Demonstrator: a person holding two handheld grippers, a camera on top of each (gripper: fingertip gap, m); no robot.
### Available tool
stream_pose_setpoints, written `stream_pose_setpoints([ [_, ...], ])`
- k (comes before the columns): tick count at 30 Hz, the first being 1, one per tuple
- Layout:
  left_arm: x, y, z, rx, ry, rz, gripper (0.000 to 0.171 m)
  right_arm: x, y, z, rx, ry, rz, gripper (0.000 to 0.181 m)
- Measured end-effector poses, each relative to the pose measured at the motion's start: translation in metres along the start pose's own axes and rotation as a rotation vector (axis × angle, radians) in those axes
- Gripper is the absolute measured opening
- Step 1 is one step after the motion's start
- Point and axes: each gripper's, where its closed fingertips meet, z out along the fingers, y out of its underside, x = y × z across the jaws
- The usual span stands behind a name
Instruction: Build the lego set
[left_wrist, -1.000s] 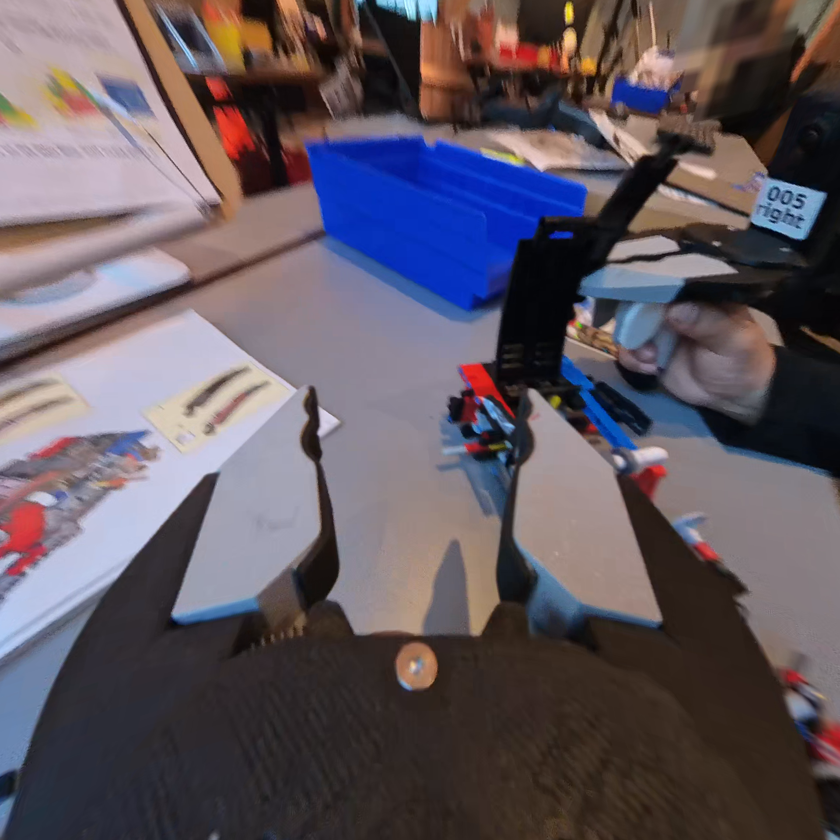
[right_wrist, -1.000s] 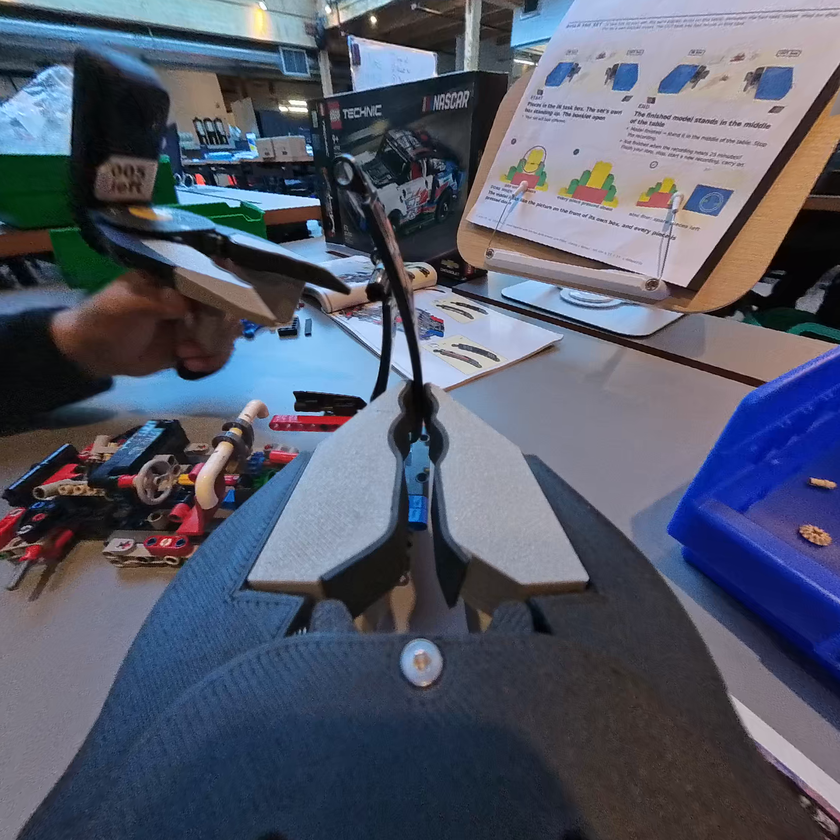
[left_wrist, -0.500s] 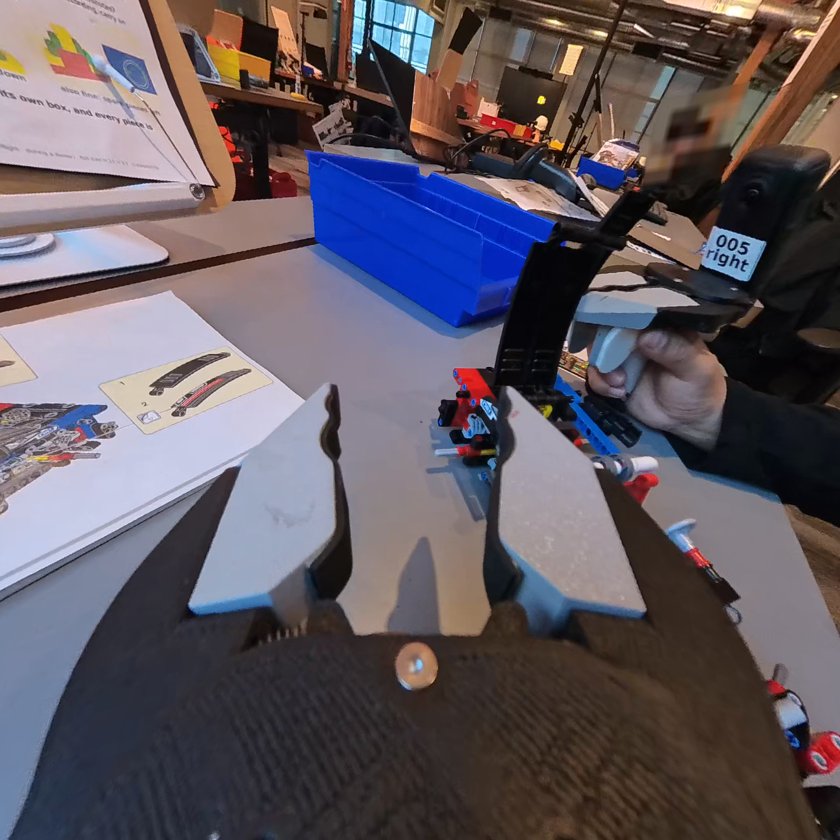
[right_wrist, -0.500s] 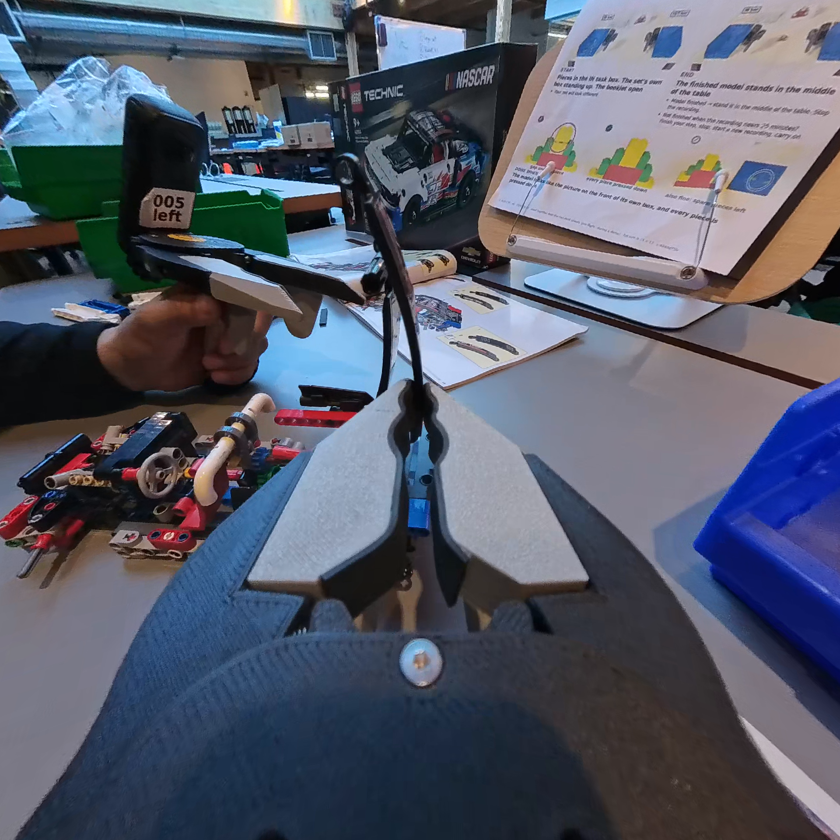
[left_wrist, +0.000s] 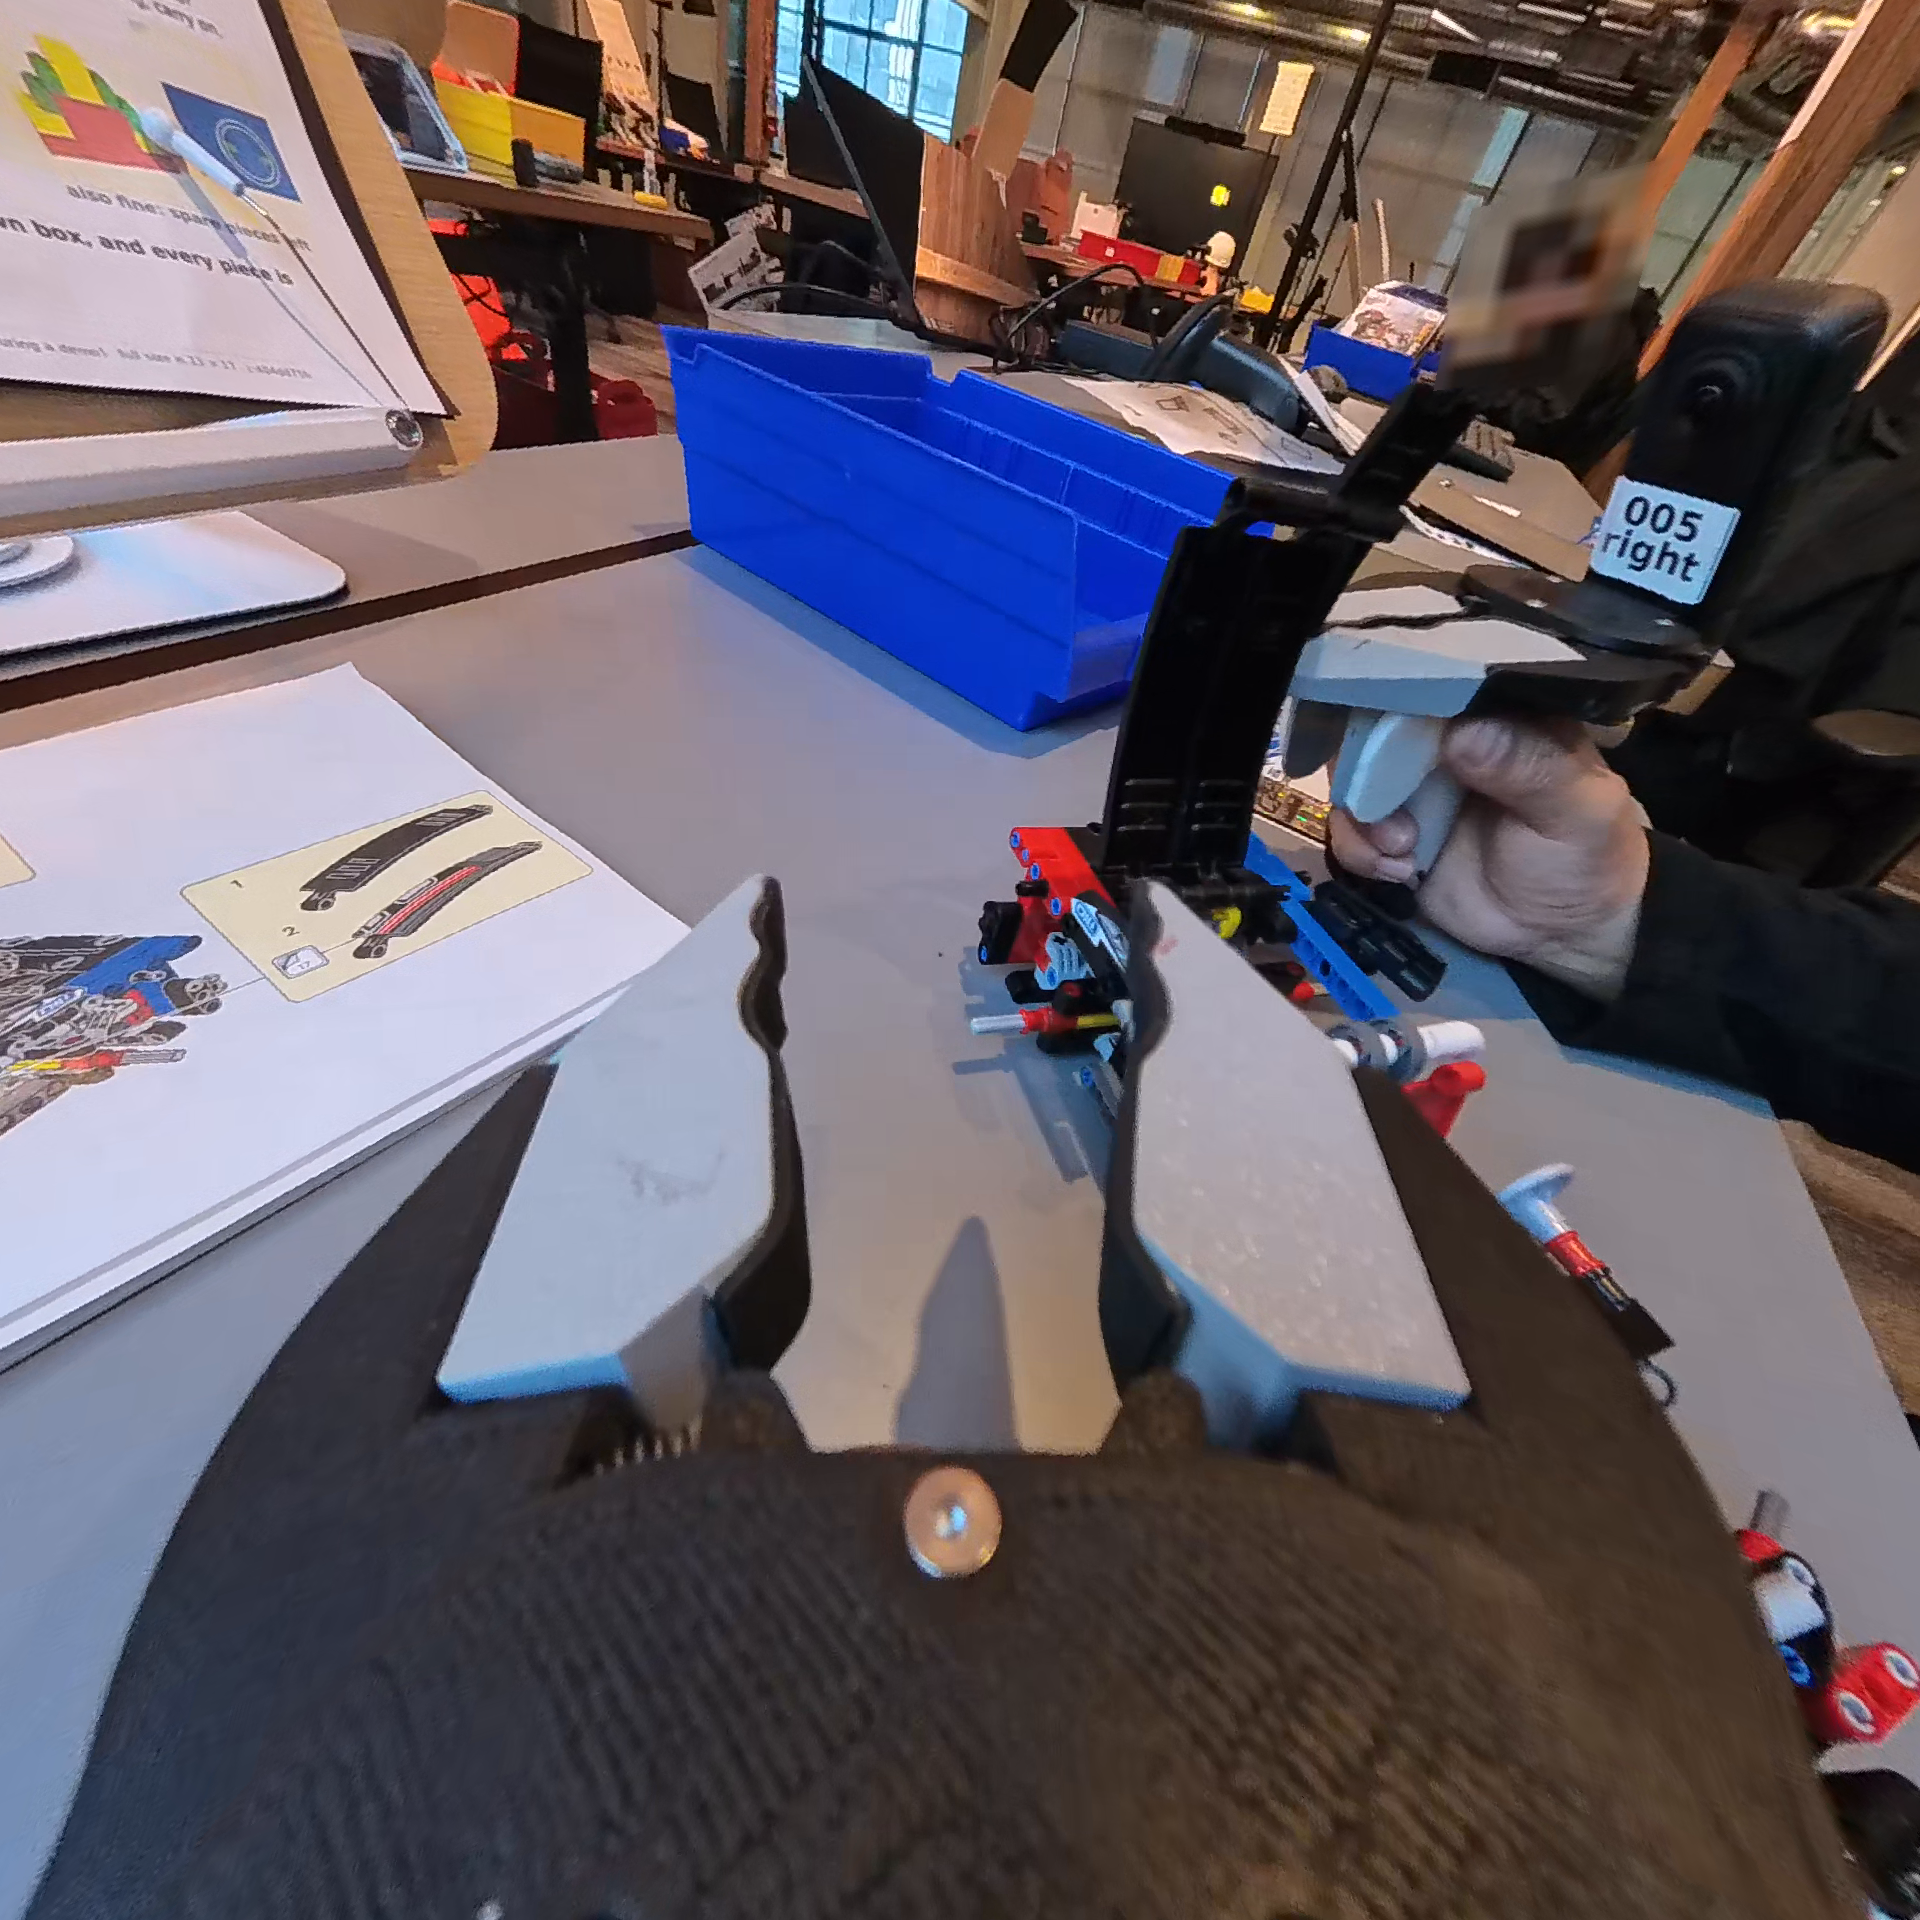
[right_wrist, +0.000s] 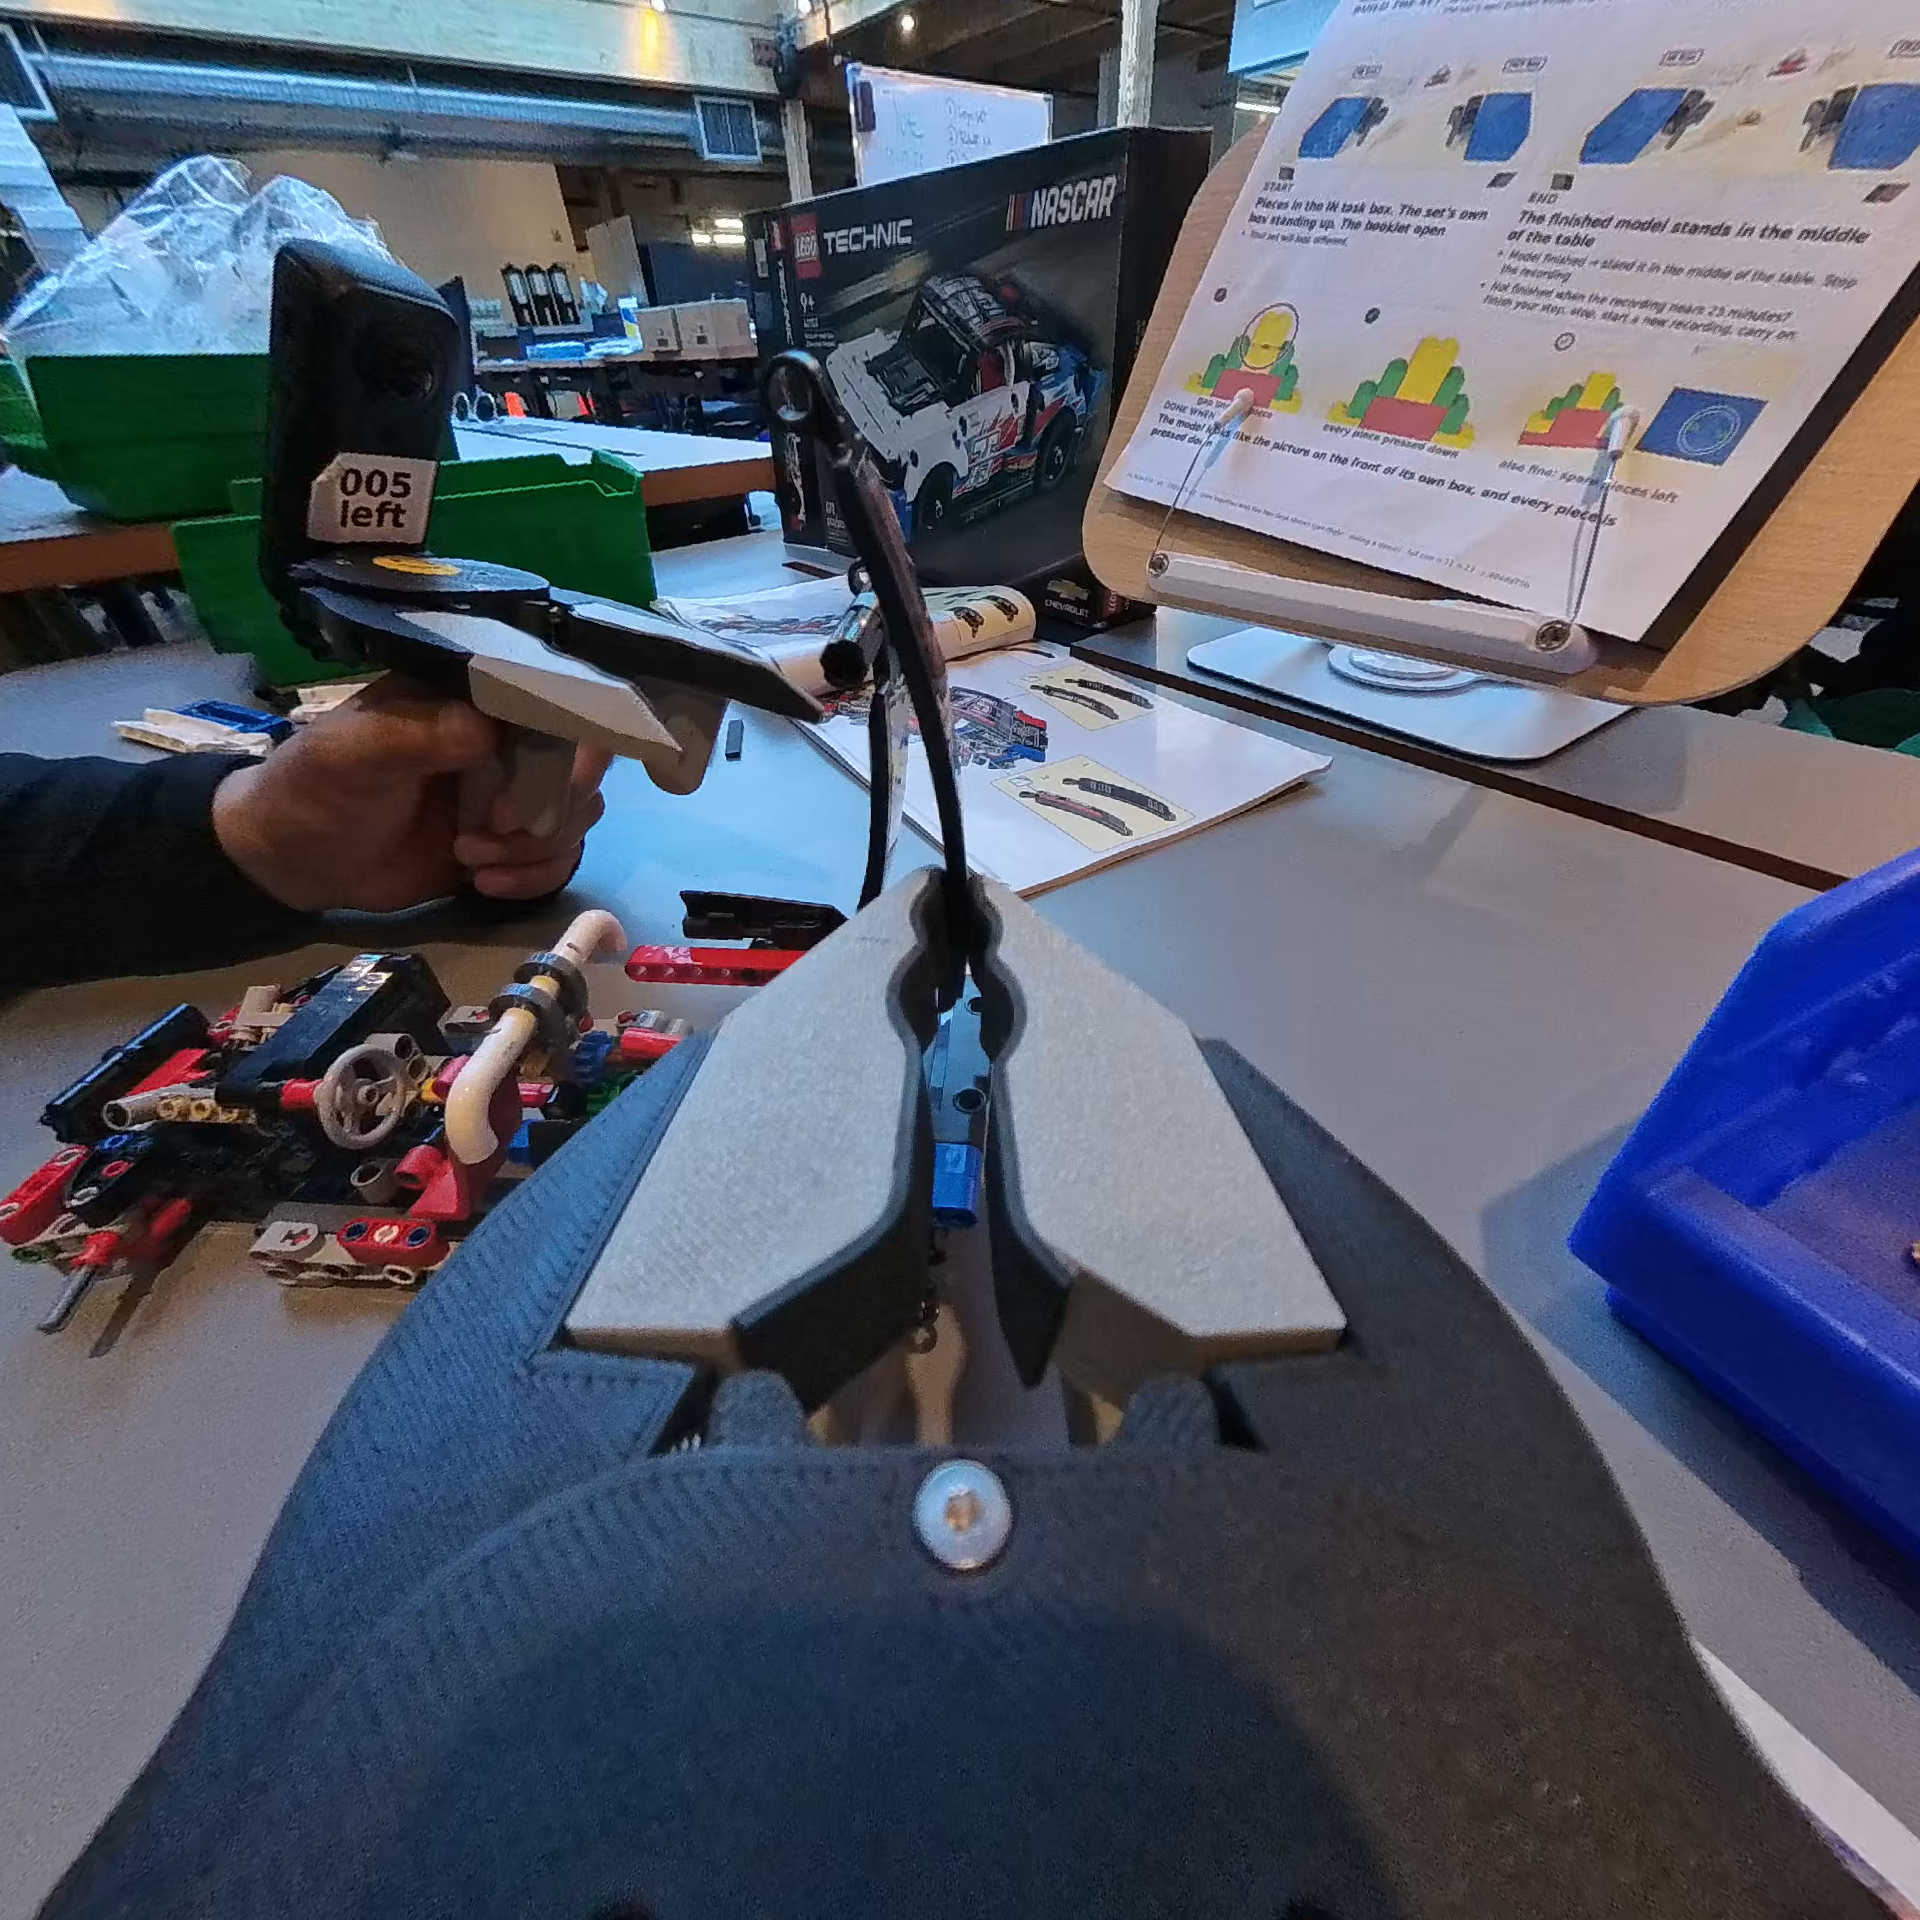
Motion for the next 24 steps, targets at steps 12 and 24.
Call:
stream_pose_setpoints([
  [12,0.011,0.012,-0.002,-0.078,0.009,0.066,0.058,-0.007,-0.001,-0.001,-0.004,-0.023,-0.012,0.0],
  [24,0.065,0.058,-0.013,-0.38,0.228,-0.055,0.046,-0.016,-0.015,-0.012,0.039,-0.054,-0.001,0.0],
])
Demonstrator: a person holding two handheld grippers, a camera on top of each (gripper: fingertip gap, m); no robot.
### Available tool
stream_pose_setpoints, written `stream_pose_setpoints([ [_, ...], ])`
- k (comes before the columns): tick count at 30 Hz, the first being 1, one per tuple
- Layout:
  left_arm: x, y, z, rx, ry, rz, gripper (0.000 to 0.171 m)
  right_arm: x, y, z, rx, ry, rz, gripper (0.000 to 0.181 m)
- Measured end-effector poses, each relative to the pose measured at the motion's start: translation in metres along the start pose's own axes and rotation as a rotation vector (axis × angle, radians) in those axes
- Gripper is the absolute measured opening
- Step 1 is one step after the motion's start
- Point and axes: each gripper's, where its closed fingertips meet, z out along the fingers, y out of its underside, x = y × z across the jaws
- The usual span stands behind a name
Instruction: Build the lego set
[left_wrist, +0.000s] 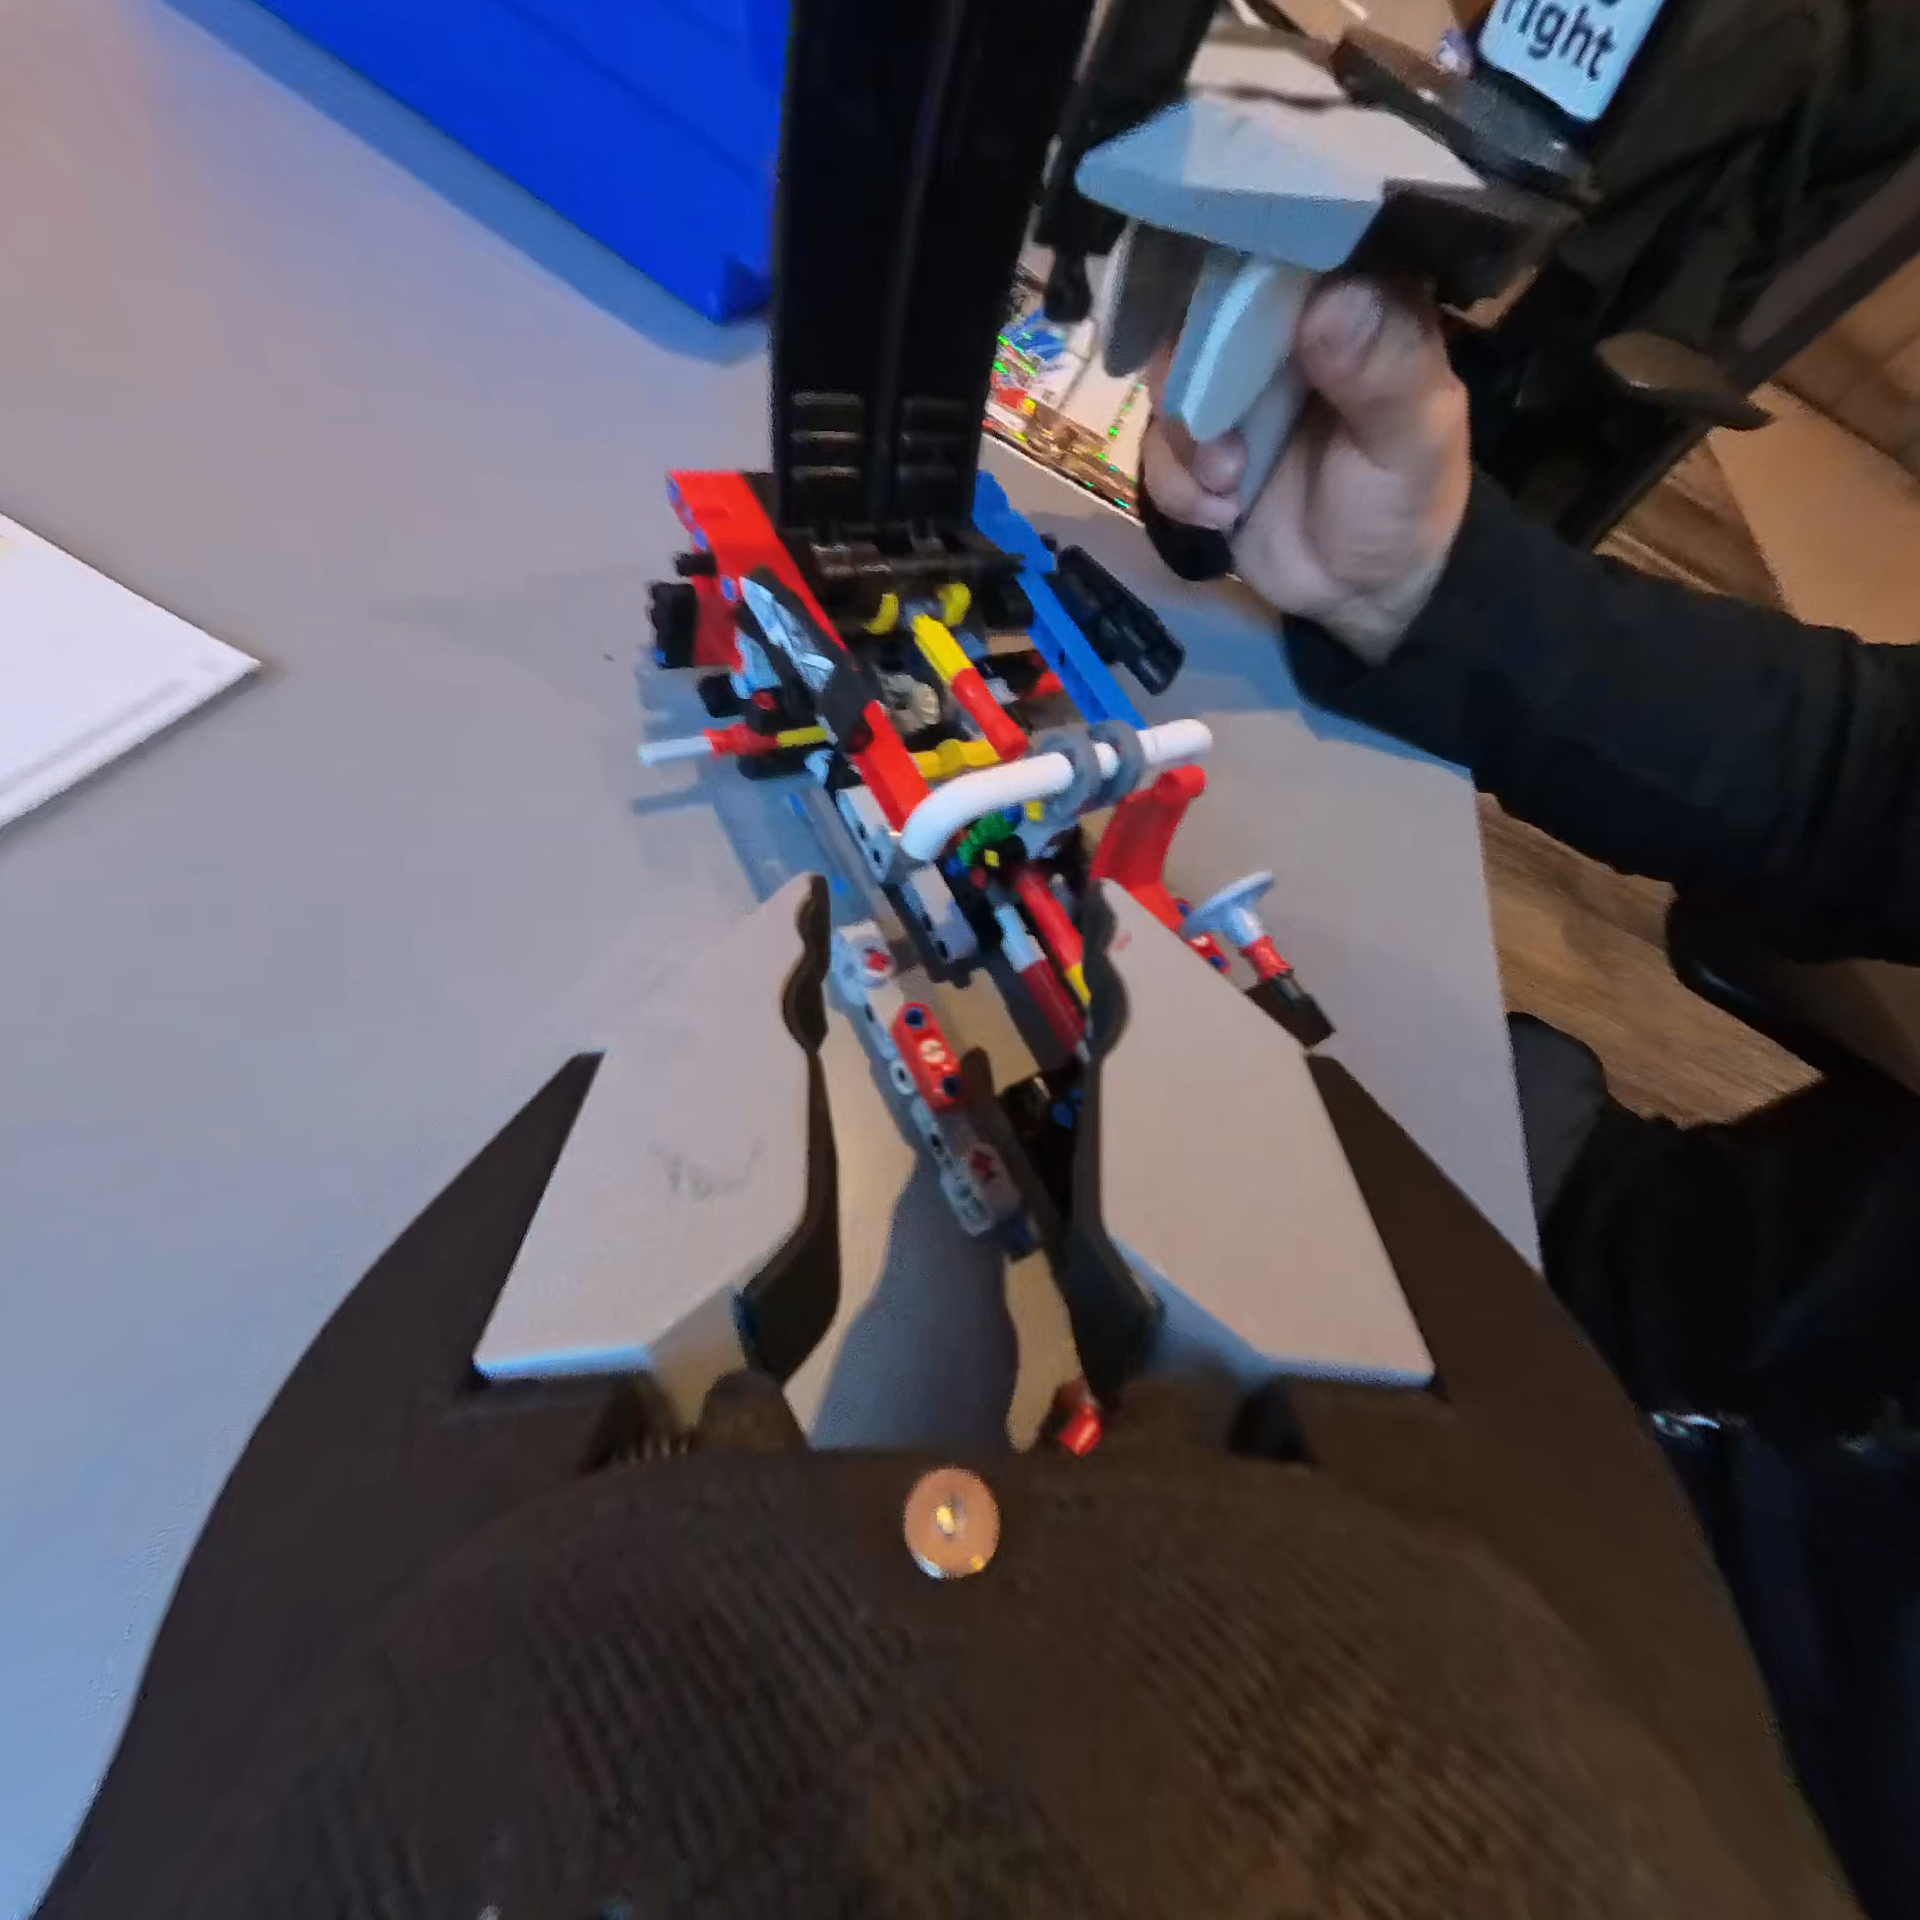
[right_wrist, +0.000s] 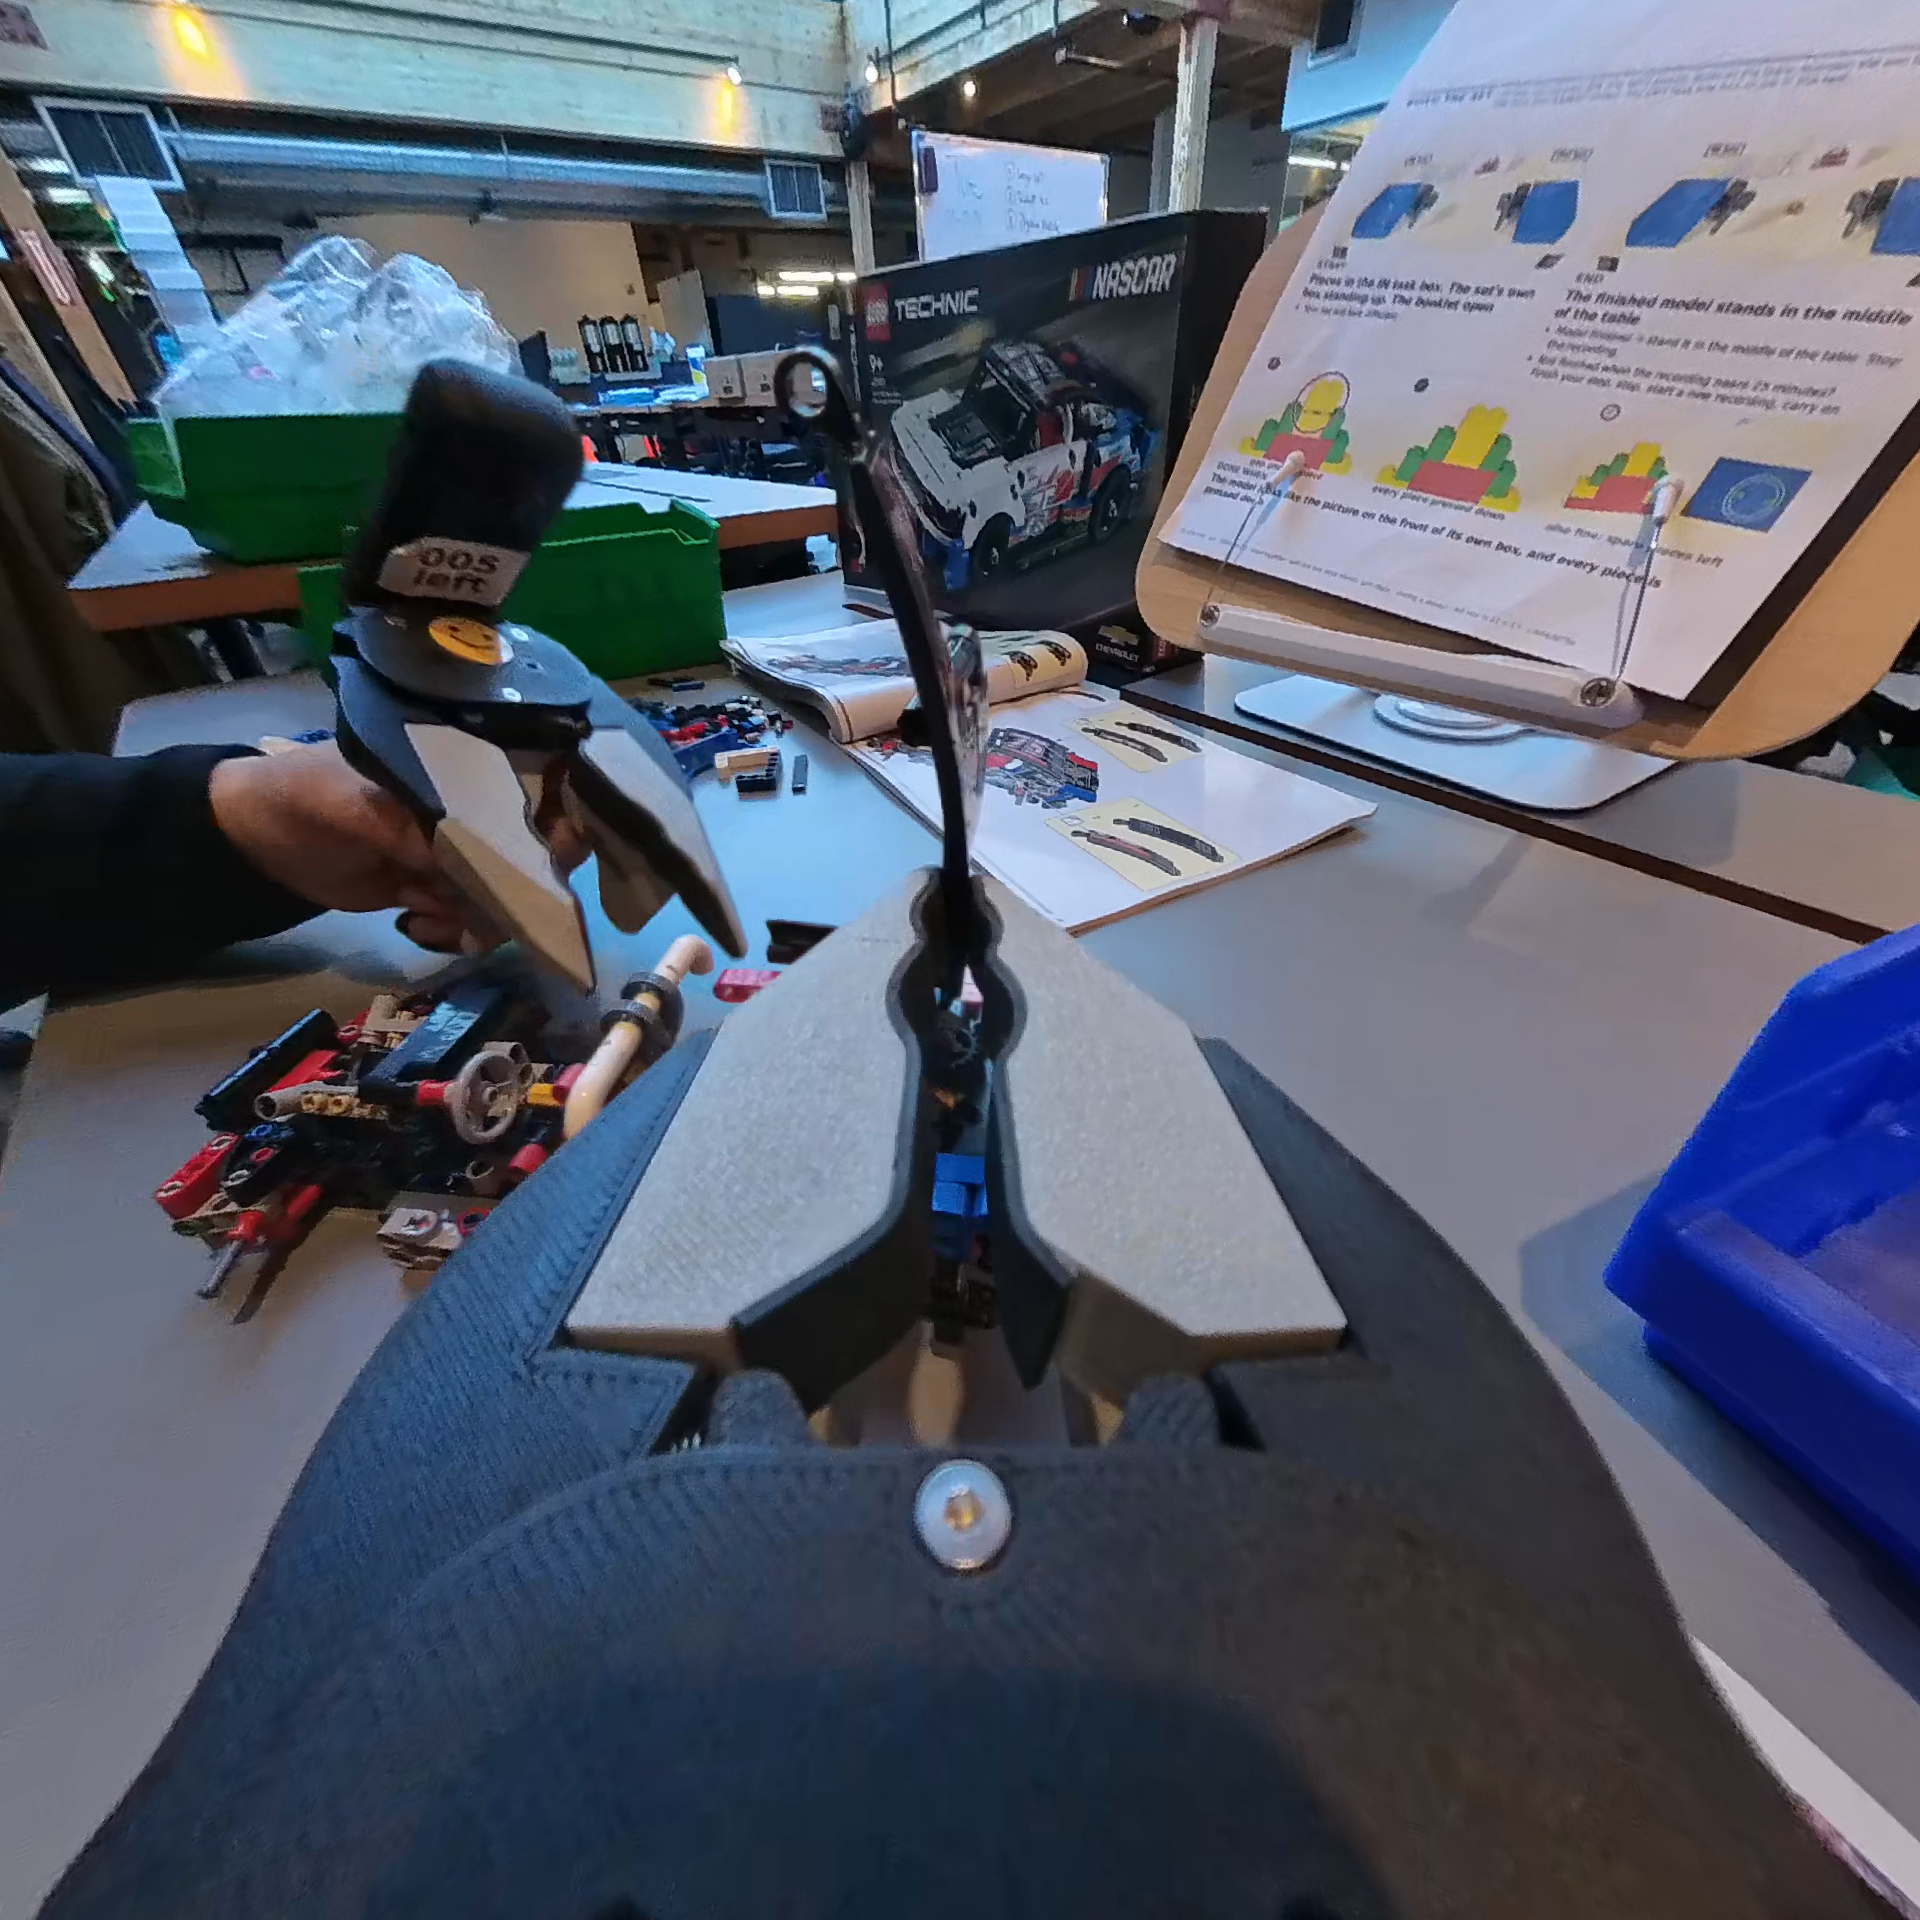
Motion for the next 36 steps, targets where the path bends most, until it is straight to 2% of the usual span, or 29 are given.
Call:
stream_pose_setpoints([
  [7,0.023,0.009,0.012,-0.093,0.052,-0.037,0.04,-0.004,0.005,0.001,-0.031,-0.024,0.033,0.0],
  [10,0.028,0.011,0.014,-0.124,0.047,-0.086,0.03,-0.004,0.012,0.002,-0.064,-0.036,0.071,0.0],
  [13,0.035,0.01,0.015,-0.104,0.056,-0.139,0.022,-0.005,0.012,0.002,-0.061,-0.047,0.086,0.0],
  [16,0.052,0.01,0.019,-0.056,0.115,-0.207,0.003,-0.008,0.014,0.002,-0.067,-0.08,0.122,0.0],
  [17,0.058,0.011,0.019,-0.047,0.132,-0.216,0.005,-0.01,0.014,0.002,-0.068,-0.105,0.15,0.0],
  [18,0.063,0.01,0.02,-0.029,0.142,-0.225,0.025,-0.012,0.015,0.001,-0.067,-0.133,0.185,0.0],
  [19,0.067,0.008,0.019,-0.011,0.149,-0.233,0.036,-0.012,0.014,0.0,-0.062,-0.151,0.218,0.0],
  [21,0.074,0.003,0.011,0.0,0.161,-0.205,0.036,-0.012,0.012,-0.003,-0.049,-0.185,0.265,0.0],
  [24,0.058,-0.014,-0.011,0.002,0.033,-0.101,0.045,-0.013,0.011,-0.008,-0.041,-0.219,0.28,0.0],
  [26,0.046,-0.033,-0.022,-0.015,-0.03,-0.028,0.042,-0.016,0.008,-0.01,-0.032,-0.249,0.288,0.0],
  [28,0.042,-0.054,-0.017,-0.062,-0.018,0.014,0.039,-0.022,0.001,-0.011,0.002,-0.299,0.309,0.0],
  [30,0.044,-0.071,-0.001,-0.103,0.027,0.061,0.037,-0.029,-0.005,-0.011,0.036,-0.347,0.324,0.0],
  [33,0.052,-0.076,0.03,-0.182,0.133,0.085,0.032,-0.036,-0.011,-0.013,0.064,-0.386,0.325,0.0],
  [36,0.063,-0.081,0.053,-0.176,0.233,0.085,0.027,-0.036,-0.011,-0.013,0.07,-0.381,0.323,0.0],
])
